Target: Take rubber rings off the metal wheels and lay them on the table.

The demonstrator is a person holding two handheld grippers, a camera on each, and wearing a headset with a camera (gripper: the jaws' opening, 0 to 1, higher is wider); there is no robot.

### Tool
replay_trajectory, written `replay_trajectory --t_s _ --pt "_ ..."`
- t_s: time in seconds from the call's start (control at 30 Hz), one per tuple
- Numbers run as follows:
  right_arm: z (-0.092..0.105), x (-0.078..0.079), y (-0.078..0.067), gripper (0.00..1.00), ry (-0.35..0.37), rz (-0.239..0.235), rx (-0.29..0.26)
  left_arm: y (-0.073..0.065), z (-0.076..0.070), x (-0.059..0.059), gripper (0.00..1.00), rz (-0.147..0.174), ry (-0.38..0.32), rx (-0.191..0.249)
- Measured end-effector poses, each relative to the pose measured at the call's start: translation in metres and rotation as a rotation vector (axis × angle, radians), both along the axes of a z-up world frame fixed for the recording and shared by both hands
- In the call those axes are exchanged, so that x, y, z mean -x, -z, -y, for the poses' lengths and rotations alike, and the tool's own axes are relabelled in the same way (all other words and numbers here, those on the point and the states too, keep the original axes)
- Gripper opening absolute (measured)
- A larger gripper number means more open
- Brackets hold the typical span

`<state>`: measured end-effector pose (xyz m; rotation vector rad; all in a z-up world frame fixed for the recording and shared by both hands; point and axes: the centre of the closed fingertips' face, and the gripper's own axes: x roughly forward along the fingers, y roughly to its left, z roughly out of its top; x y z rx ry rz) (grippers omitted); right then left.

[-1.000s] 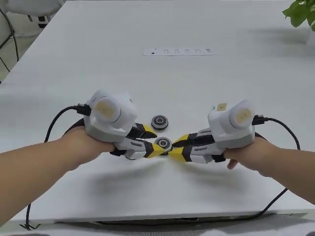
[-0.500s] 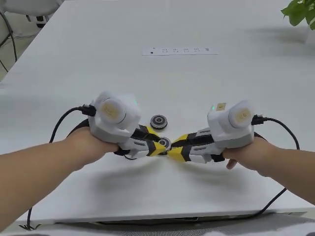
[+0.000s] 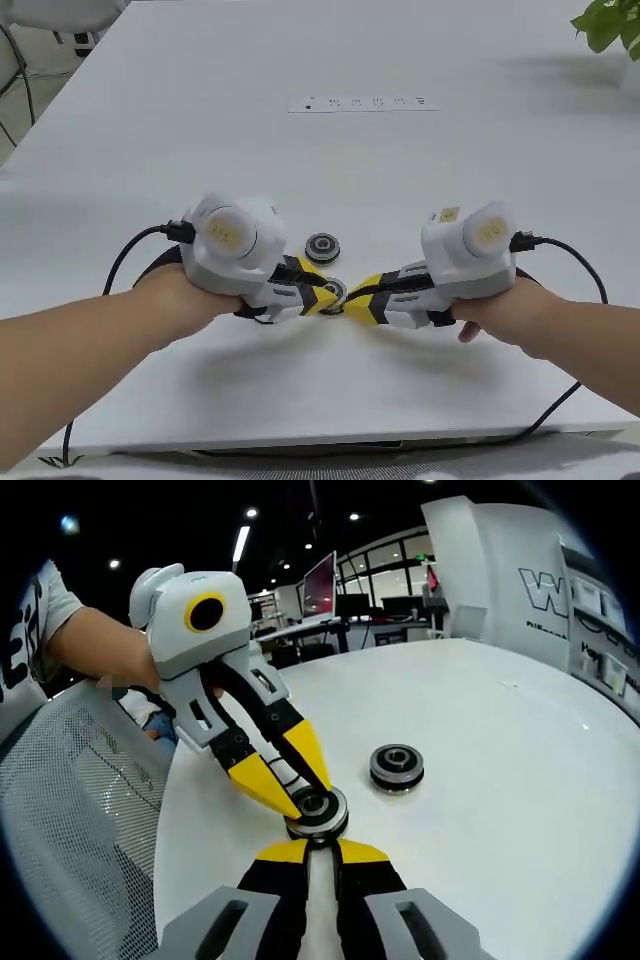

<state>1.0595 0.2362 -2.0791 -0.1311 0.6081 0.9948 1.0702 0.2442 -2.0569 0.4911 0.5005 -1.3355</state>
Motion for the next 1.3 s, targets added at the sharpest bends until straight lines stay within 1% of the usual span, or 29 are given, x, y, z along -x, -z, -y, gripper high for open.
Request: replay_trajectory --t_s 0.03,0.07,0.1,0.17,0.23,0.27,0.3,0.47,0.57,0.6,0.7,0.73,0.77,0.8,0.87,0.93,1.03,1.1,1.17,1.3 --pt "0.000 0.000 0.000 0.05 0.001 -0.001 -0.001 -0.001 -0.001 0.001 0.07 0.001 0.001 -0.001" --pt "0.000 0.000 0.000 0.05 0.001 -0.001 -0.001 -0.002 0.002 0.005 0.07 0.005 0.003 -0.002" --pt "0.000 0.000 0.000 0.05 0.001 -0.001 -0.001 -0.003 0.003 0.007 0.07 0.005 0.003 -0.002" --pt "0.001 0.000 0.000 0.04 0.004 -0.006 -0.002 -0.001 0.004 0.006 0.07 0.003 0.004 -0.002" --pt "0.002 -0.001 0.001 0.00 0.016 -0.015 -0.005 0.002 0.003 0.003 0.07 -0.008 0.000 0.000" --pt "0.002 -0.001 0.001 0.00 0.023 -0.024 -0.012 0.005 0.003 0.001 0.07 -0.014 0.000 0.000" --pt "0.002 -0.002 0.001 0.00 0.028 -0.024 -0.011 0.005 0.002 -0.001 0.07 -0.012 0.000 -0.002" --pt "0.002 -0.003 0.001 0.00 0.056 -0.044 -0.015 0.005 0.002 -0.001 0.07 0.006 -0.002 -0.011" --pt "0.003 -0.004 0.001 0.00 0.075 -0.060 -0.023 0.005 0.002 -0.001 0.07 0.009 -0.008 -0.011" --pt "0.004 -0.004 0.001 0.00 0.099 -0.086 -0.040 0.005 0.002 -0.001 0.07 0.010 -0.008 -0.011" --pt "0.005 -0.006 0.001 0.00 0.118 -0.100 -0.061 0.005 0.003 0.000 0.07 0.013 -0.012 -0.012" --pt "0.007 -0.010 -0.002 0.00 0.153 -0.096 -0.079 0.004 0.002 0.000 0.07 0.013 -0.013 -0.011" --pt "0.008 -0.011 -0.002 0.00 0.170 -0.113 -0.092 0.004 0.002 0.000 0.07 0.013 -0.015 -0.011" --pt "0.009 -0.013 -0.005 0.00 0.182 -0.118 -0.115 0.004 0.002 0.000 0.07 0.012 -0.016 -0.009" --pt "0.010 -0.014 -0.007 0.00 0.200 -0.132 -0.142 0.004 0.002 0.000 0.07 0.010 -0.021 -0.009" --pt "0.009 -0.013 -0.008 0.00 0.205 -0.134 -0.150 0.004 0.002 0.000 0.07 0.008 -0.024 -0.010" --pt "0.005 -0.012 -0.013 0.00 0.233 -0.152 -0.194 0.004 0.002 0.001 0.07 0.008 -0.029 -0.011" --pt "0.004 -0.010 -0.015 0.00 0.236 -0.158 -0.206 0.004 0.002 0.000 0.07 0.007 -0.035 -0.011" --pt "0.001 -0.008 -0.018 0.00 0.241 -0.167 -0.234 0.004 0.002 0.000 0.07 0.009 -0.036 -0.013" --pt "0.002 -0.010 -0.018 0.00 0.243 -0.168 -0.237 0.004 0.002 0.000 0.07 0.009 -0.038 -0.017"
